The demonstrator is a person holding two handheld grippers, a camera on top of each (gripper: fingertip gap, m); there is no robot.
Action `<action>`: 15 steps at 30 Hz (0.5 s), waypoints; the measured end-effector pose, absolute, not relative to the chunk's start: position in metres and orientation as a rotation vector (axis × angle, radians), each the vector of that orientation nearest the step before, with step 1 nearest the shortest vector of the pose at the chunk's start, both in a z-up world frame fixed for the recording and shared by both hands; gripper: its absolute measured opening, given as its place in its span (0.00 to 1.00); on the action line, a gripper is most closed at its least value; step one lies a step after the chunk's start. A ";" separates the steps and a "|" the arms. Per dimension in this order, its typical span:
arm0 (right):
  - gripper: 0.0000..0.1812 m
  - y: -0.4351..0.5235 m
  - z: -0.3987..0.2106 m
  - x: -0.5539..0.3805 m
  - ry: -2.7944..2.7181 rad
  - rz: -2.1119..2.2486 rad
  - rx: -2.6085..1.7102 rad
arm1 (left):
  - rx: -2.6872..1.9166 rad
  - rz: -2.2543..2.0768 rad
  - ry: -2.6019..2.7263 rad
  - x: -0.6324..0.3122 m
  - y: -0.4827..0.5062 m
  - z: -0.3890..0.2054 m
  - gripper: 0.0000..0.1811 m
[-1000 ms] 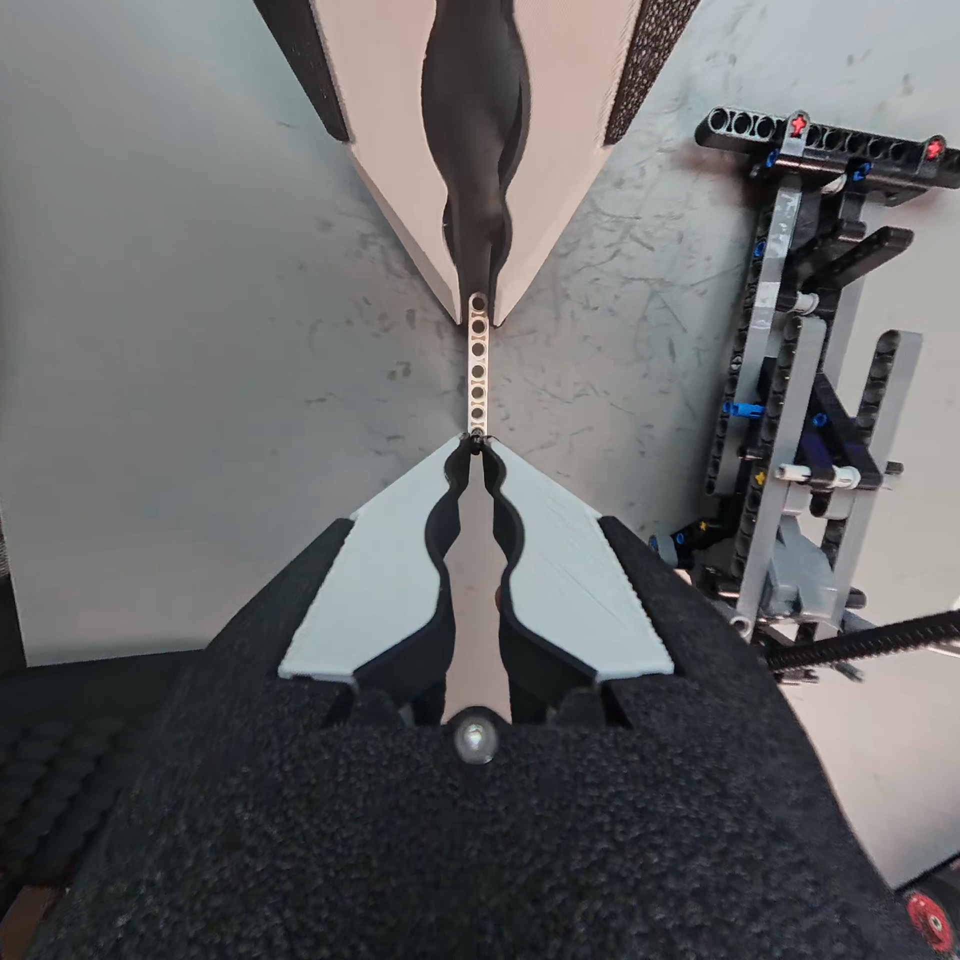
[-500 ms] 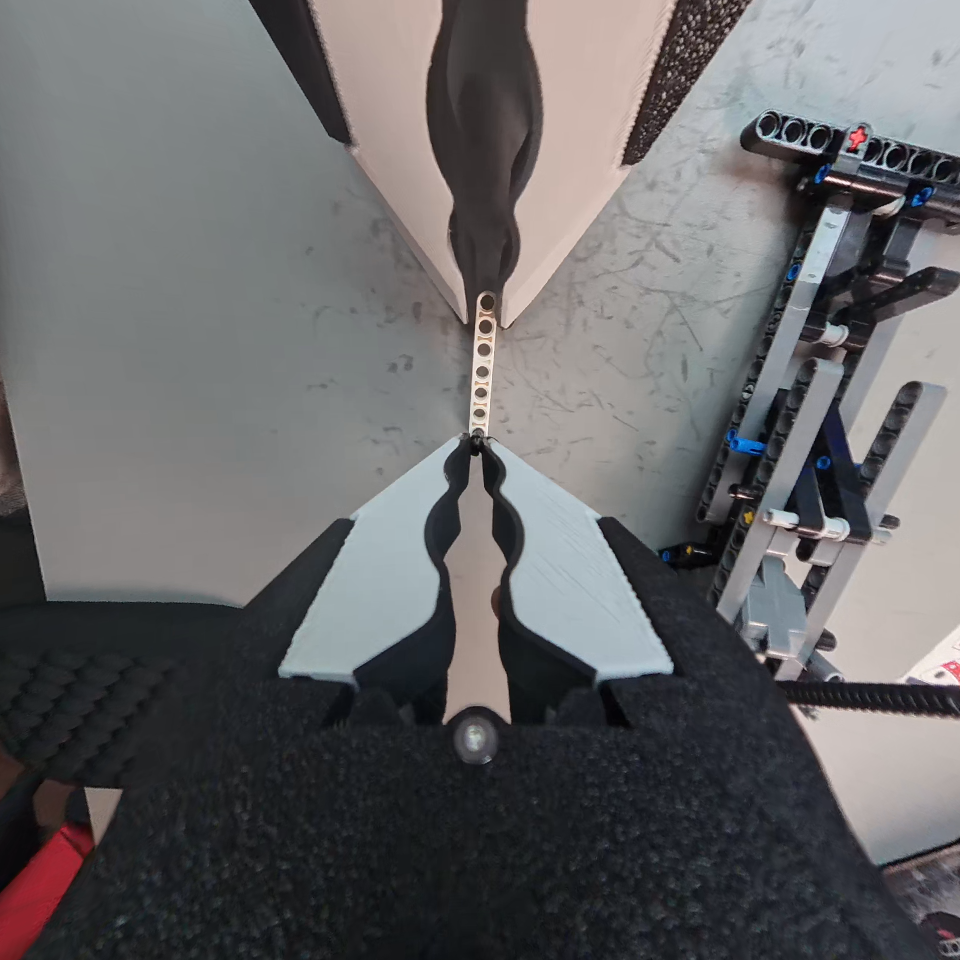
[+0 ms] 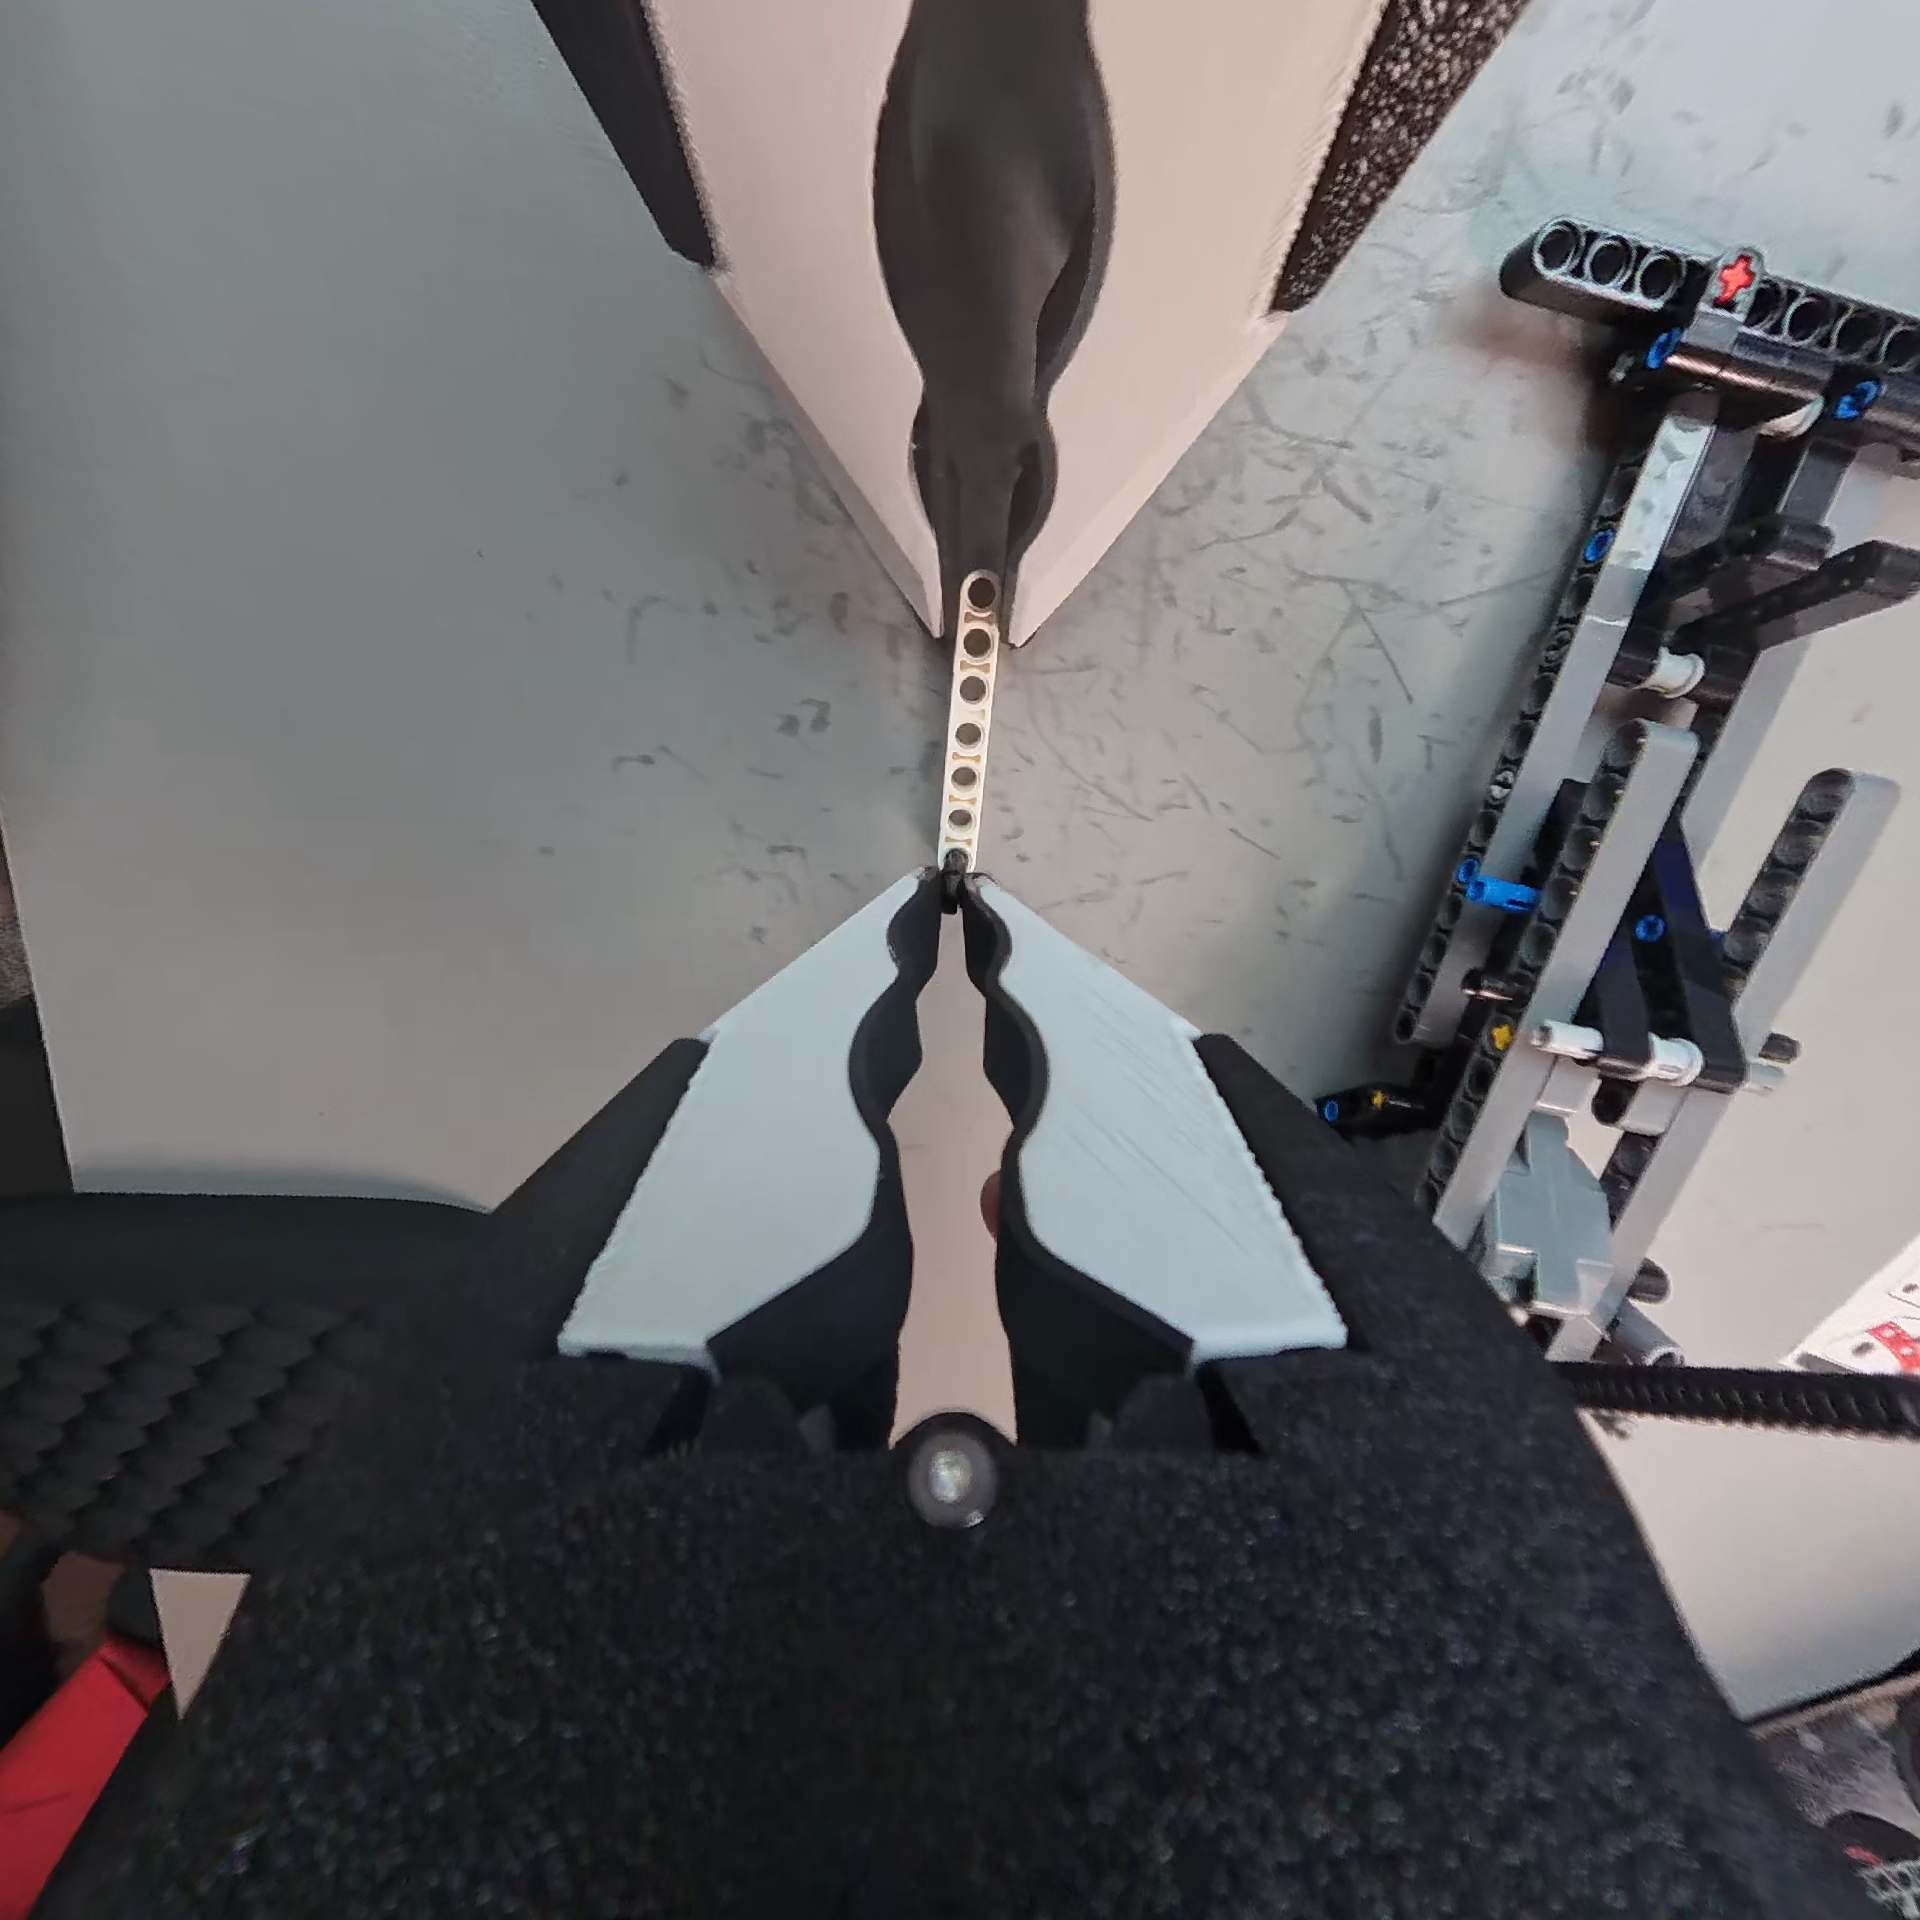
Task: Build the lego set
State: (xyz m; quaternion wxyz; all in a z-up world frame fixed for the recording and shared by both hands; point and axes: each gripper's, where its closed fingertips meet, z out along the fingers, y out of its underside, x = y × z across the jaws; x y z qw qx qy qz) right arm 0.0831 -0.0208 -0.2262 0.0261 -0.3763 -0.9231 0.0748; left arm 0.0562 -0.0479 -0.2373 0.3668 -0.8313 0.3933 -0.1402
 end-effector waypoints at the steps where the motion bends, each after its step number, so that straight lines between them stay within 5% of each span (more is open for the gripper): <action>1: 0.02 -0.021 -0.226 0.083 -2.854 0.253 -1.185 | -2.136 -0.361 1.011 0.056 -0.048 -0.237 0.05; 15: 0.02 -0.026 -0.225 0.082 -2.757 0.476 -1.444 | -2.129 -0.385 1.009 0.054 -0.051 -0.235 0.05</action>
